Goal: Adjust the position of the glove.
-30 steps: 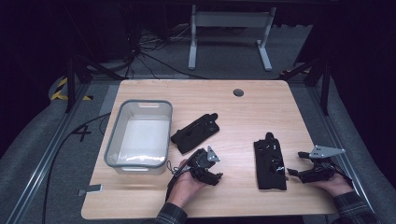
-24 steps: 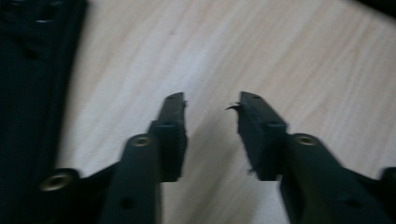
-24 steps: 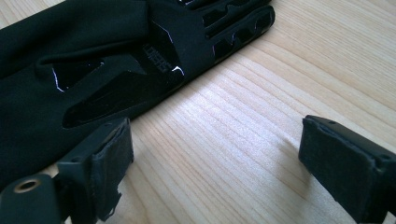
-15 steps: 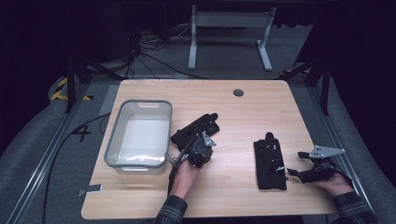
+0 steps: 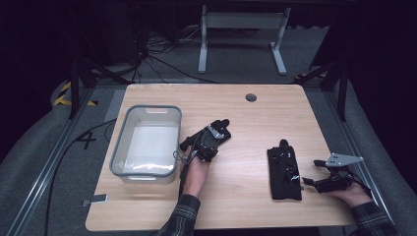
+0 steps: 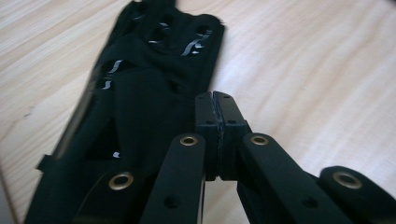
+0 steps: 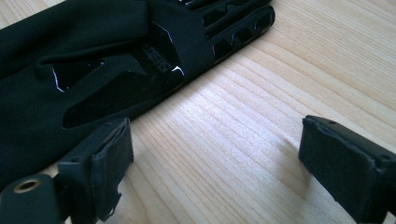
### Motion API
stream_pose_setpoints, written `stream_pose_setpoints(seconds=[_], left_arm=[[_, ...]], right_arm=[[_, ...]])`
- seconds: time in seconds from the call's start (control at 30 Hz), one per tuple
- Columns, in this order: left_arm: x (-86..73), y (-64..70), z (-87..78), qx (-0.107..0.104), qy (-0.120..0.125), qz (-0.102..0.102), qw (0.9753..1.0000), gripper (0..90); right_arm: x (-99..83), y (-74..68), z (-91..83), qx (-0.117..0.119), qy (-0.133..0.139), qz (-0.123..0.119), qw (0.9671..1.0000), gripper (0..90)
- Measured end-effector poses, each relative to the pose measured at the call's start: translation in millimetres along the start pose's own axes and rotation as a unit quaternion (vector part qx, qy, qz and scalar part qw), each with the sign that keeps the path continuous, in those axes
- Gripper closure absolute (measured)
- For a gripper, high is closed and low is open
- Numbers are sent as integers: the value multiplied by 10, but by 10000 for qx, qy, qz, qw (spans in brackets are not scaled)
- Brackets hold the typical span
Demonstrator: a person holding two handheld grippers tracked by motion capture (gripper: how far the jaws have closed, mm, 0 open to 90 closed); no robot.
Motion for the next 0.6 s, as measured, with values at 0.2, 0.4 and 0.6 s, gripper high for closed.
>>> stream_pose_setpoints(seconds=[0.2, 0.4, 0.6], left_arm=[[-49, -79, 171, 58, -229, -148, 9996, 897], [-102, -69, 250, 82, -421, -116, 9990, 898], [-114, -30, 226, -86, -430, -79, 9990, 898]], right_arm=[[0, 0, 0, 2, 1, 2, 10000, 105], [1, 2, 0, -3, 5, -9, 10000, 105], [0, 0, 0, 1, 1, -1, 10000, 105]])
Point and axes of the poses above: each handheld gripper's, and its own axes: z roughly forward along the jaws, x roughly out of its top, y roughly to its right, the point moved 9 cm from there along z, roughly forward along the jaws, and after that the axes turned 13 degrees about x, right-handed, at the moved point
